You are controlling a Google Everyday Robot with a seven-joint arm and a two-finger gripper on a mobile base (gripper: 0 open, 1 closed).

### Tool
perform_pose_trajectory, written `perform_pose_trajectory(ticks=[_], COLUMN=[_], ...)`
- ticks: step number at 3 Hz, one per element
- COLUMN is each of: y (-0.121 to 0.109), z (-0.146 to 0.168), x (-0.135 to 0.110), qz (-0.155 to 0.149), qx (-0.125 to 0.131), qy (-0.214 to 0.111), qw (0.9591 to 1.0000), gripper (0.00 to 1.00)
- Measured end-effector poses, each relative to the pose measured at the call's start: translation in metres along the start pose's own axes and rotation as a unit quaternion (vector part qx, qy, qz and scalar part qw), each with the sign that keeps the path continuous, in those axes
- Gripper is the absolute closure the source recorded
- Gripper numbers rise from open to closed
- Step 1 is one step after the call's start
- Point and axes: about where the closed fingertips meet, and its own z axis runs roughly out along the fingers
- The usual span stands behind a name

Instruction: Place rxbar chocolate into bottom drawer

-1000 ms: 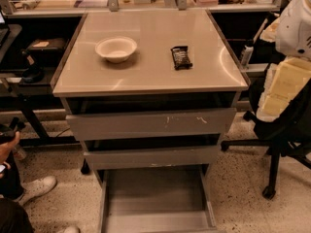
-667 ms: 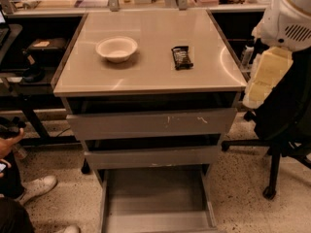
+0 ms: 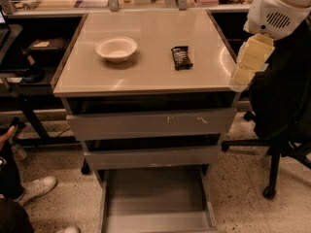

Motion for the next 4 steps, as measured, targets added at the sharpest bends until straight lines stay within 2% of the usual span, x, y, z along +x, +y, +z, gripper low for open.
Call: perform_pose_trajectory(ticks=[1, 3, 4], y=[-0.013, -0.071, -0.071], z=[0.020, 0.076, 0.076], x=[-0.027, -0.102, -0.102], qz=[0.033, 0.112, 0.112], qx=[-0.001, -0.011, -0.011], qy=[-0.017, -0.014, -0.014], qw=[0.9993, 0.9935, 0.9935], gripper=[0.00, 0.00, 0.00])
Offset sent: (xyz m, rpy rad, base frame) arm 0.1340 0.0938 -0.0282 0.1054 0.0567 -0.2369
